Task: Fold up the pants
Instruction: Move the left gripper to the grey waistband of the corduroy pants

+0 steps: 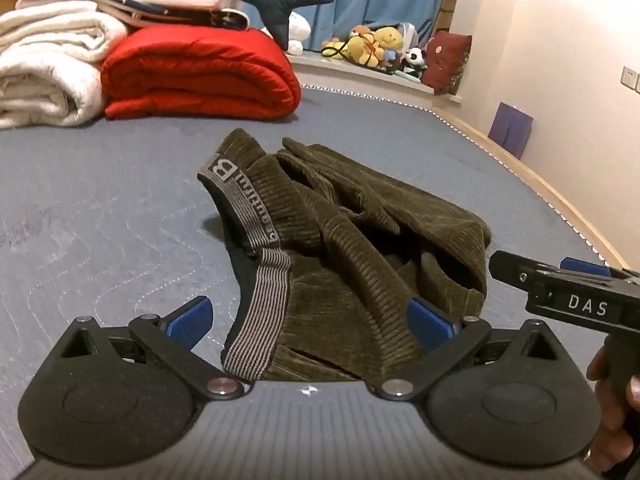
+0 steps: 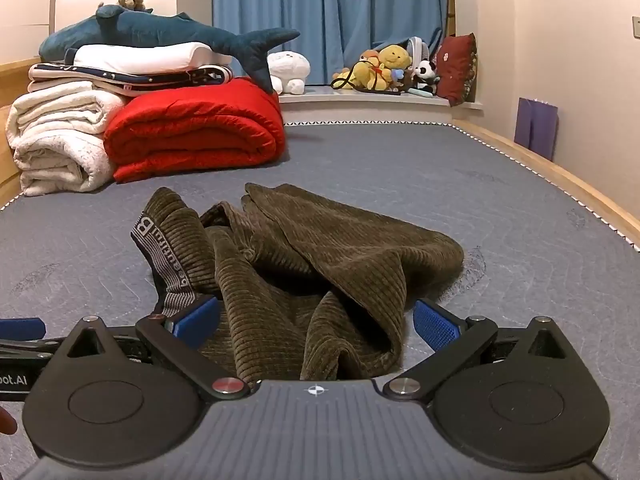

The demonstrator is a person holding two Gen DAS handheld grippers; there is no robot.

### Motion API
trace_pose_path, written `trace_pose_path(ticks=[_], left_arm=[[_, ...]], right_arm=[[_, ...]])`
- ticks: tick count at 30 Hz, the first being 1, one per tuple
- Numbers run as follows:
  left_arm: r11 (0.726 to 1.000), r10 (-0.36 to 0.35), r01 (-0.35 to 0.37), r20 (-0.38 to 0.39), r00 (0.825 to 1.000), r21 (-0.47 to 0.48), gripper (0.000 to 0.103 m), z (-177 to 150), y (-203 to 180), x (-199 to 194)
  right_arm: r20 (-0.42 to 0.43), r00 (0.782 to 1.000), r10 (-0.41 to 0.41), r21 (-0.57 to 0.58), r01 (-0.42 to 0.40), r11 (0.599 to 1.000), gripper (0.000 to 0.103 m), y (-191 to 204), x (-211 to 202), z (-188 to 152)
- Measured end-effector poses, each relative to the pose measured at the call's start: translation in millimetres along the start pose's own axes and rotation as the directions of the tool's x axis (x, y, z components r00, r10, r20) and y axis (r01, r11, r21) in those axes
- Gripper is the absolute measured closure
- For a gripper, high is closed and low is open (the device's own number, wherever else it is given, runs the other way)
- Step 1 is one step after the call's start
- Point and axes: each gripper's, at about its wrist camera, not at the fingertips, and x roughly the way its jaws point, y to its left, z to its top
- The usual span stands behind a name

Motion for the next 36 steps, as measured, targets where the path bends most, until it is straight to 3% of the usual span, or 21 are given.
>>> trace_pose_path(ticks=[9,15,21,23,27,29,32,34,36], left_arm=[[0.997,-0.046,0.044,0.035,0.998,0.064,0.0,2,-6,-7],[0.994,-0.081,0.085,-0.065,0.995,0.066,0.0,2,-7,-4],[0.99,-0.136,0.139,-0.077,0.988,0.035,0.0,5,-4,-7],[0.982,-0.181,0.183,-0.034,0.983,0.054,0.0,3,-5,-12],[0.975,-0.182,0.176,0.037,0.983,0.134,0.001,3,-9,-22],[0.976,-0.173,0.161,0.069,0.983,0.148,0.012,9,-4,-25],[0.981,-0.178,0.175,0.03,0.984,0.082,0.059,37,19,-13],[0.987,-0.155,0.155,0.017,0.988,0.038,0.081,63,42,2],[0.989,-0.143,0.143,0.025,0.989,0.027,0.081,81,62,19]], right_arm=[[-0.009,1.0,0.004,0.019,-0.003,1.0,0.001,-6,1,1],[-0.005,1.0,0.02,0.014,-0.02,1.0,0.001,2,0,-1],[0.036,0.999,0.018,0.018,-0.019,1.0,0.002,3,-3,-1],[0.04,0.999,0.003,0.029,-0.004,1.0,0.002,1,-3,-1],[0.029,1.0,0.012,0.054,-0.014,0.998,0.002,-2,0,-1],[0.005,1.0,0.014,0.064,-0.014,0.998,0.003,-4,2,0],[-0.023,1.0,0.008,0.088,-0.006,0.996,0.005,-7,5,1],[-0.037,0.999,0.014,0.098,-0.01,0.995,0.016,-8,6,3],[-0.032,0.999,0.004,0.074,-0.002,0.997,0.032,-7,7,3]])
